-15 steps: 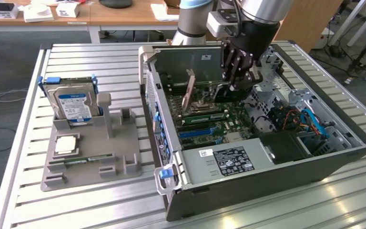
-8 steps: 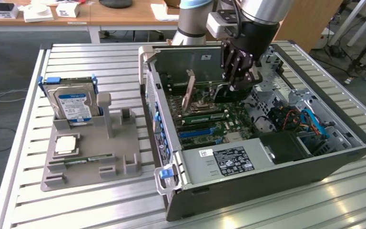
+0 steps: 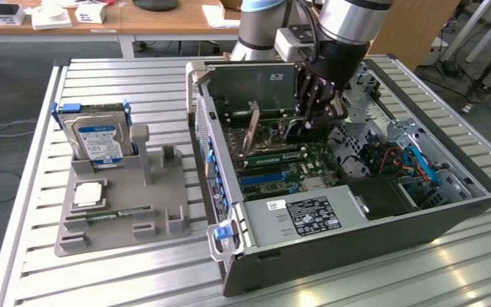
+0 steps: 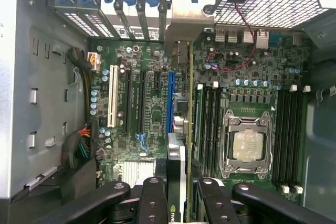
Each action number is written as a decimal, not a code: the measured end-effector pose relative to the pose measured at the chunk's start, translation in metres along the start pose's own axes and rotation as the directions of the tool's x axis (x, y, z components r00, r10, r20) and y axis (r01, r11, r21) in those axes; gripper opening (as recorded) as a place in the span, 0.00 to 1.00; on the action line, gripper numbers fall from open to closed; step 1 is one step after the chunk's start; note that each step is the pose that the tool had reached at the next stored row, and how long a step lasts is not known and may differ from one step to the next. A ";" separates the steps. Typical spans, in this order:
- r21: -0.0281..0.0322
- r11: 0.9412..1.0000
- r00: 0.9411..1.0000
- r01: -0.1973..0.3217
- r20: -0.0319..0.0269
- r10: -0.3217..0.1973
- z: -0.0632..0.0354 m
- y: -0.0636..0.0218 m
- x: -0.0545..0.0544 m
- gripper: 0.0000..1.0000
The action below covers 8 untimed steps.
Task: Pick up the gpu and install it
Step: 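Insert the gpu into the slot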
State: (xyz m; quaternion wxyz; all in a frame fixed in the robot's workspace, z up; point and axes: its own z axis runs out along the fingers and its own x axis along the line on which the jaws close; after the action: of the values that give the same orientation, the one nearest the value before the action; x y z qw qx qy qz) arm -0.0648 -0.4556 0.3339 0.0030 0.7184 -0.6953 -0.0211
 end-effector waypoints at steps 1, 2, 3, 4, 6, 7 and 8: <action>0.000 1.000 1.000 0.000 0.000 0.000 0.0003 0.0000 0.000 0.27; 0.000 1.000 1.000 0.000 0.000 0.000 0.0009 0.0000 0.000 0.27; 0.000 1.000 1.000 0.000 0.000 0.000 0.0019 0.0000 0.000 0.27; 0.000 1.000 1.000 0.000 0.000 0.000 0.0032 -0.0001 0.000 0.27; 0.000 1.000 1.000 0.000 0.000 0.000 0.0060 -0.0002 0.000 0.27; 0.000 1.000 1.000 0.000 0.000 0.000 0.0073 -0.0002 0.000 0.27; 0.000 1.000 1.000 0.000 0.000 0.000 0.0085 -0.0003 0.000 0.27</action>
State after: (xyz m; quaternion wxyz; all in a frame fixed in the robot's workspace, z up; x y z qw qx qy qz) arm -0.0648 -0.4556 0.3253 0.0029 0.7184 -0.6953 -0.0211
